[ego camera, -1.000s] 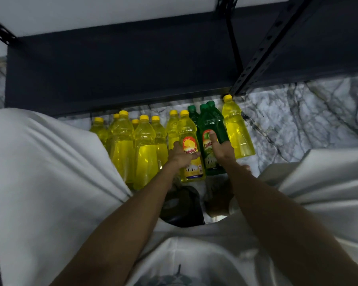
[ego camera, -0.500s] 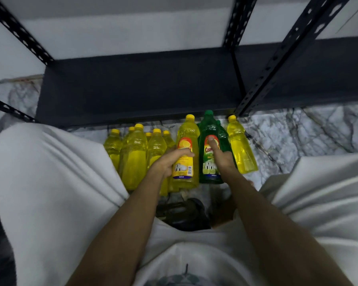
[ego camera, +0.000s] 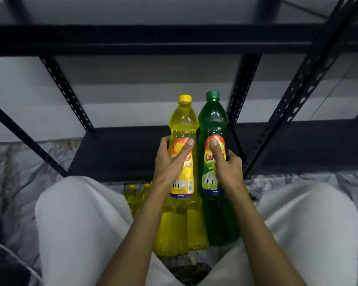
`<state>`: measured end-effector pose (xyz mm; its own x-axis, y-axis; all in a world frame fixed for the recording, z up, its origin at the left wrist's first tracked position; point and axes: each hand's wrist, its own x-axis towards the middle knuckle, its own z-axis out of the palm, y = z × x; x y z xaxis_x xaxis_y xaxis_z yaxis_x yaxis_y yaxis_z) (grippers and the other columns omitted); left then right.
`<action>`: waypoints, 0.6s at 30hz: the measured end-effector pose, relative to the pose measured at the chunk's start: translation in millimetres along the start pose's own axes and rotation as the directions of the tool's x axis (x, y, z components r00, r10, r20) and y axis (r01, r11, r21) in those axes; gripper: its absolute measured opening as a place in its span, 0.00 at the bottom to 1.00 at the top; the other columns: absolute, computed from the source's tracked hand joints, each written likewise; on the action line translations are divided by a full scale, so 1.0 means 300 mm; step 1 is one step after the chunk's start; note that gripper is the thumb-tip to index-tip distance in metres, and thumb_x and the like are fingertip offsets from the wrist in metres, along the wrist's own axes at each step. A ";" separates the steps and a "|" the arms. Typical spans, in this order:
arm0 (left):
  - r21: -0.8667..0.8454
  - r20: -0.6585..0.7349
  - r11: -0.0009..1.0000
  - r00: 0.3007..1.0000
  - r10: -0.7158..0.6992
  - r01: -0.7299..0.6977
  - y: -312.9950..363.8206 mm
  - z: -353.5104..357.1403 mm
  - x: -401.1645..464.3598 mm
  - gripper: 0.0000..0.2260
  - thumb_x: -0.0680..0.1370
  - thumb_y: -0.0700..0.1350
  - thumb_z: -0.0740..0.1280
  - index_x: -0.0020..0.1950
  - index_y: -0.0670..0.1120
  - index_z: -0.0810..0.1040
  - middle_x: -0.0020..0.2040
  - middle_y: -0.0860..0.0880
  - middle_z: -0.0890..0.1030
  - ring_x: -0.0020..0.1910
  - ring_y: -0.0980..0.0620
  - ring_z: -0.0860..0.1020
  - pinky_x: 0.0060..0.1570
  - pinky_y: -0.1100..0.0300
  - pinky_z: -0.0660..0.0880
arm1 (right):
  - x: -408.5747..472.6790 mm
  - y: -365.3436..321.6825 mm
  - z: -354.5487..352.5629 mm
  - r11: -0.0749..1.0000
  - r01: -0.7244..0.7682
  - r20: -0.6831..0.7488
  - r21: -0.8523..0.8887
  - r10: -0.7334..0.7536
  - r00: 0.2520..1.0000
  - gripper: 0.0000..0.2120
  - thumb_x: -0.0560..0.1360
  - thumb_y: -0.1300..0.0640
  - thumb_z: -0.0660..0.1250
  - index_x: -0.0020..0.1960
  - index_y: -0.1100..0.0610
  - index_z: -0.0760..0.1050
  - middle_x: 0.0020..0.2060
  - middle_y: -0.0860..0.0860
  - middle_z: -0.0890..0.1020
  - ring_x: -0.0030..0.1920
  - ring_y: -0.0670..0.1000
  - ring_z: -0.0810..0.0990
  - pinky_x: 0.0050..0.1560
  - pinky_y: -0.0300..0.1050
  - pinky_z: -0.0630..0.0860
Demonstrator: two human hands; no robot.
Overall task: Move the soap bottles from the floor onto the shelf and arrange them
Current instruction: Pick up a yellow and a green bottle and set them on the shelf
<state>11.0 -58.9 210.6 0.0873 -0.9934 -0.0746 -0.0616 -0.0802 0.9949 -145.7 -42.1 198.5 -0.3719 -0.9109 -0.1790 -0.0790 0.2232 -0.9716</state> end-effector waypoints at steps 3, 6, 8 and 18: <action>-0.057 -0.024 0.993 0.995 0.100 -0.102 0.146 -0.025 -0.007 0.25 0.72 0.61 0.75 0.64 0.54 0.73 0.52 0.53 0.84 0.46 0.54 0.86 0.48 0.49 0.84 | -0.036 -0.150 -0.010 0.990 0.128 0.030 0.059 -0.130 0.991 0.24 0.75 0.34 0.67 0.51 0.55 0.80 0.42 0.53 0.87 0.42 0.51 0.88 0.47 0.53 0.85; -0.104 -0.064 0.975 0.980 0.191 -0.196 0.293 -0.045 -0.010 0.26 0.72 0.60 0.75 0.65 0.53 0.72 0.51 0.52 0.85 0.46 0.53 0.86 0.48 0.47 0.84 | -0.072 -0.300 -0.020 0.963 0.256 0.031 0.080 -0.259 0.965 0.23 0.74 0.34 0.67 0.50 0.54 0.81 0.40 0.52 0.87 0.41 0.50 0.88 0.46 0.52 0.84; -0.119 -0.088 0.959 0.965 0.249 -0.258 0.390 -0.055 -0.007 0.26 0.71 0.61 0.75 0.64 0.54 0.73 0.51 0.52 0.85 0.47 0.52 0.86 0.49 0.45 0.84 | -0.073 -0.391 -0.024 0.939 0.334 0.027 0.086 -0.337 0.941 0.25 0.73 0.31 0.67 0.51 0.53 0.81 0.42 0.51 0.88 0.43 0.50 0.88 0.49 0.54 0.84; -0.146 -0.240 0.782 0.789 0.566 -0.605 0.863 0.007 0.078 0.22 0.72 0.60 0.75 0.61 0.54 0.74 0.52 0.54 0.84 0.48 0.55 0.85 0.48 0.54 0.83 | 0.016 -0.871 -0.076 0.749 0.660 -0.112 0.062 -0.652 0.750 0.30 0.70 0.24 0.63 0.50 0.51 0.76 0.45 0.51 0.85 0.46 0.52 0.85 0.51 0.60 0.82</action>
<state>-5.1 -103.1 466.3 0.2730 -0.8092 0.5202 0.0441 0.5507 0.8335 -147.8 -96.9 455.2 -0.3315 -0.7897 0.5162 -0.2467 -0.4555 -0.8553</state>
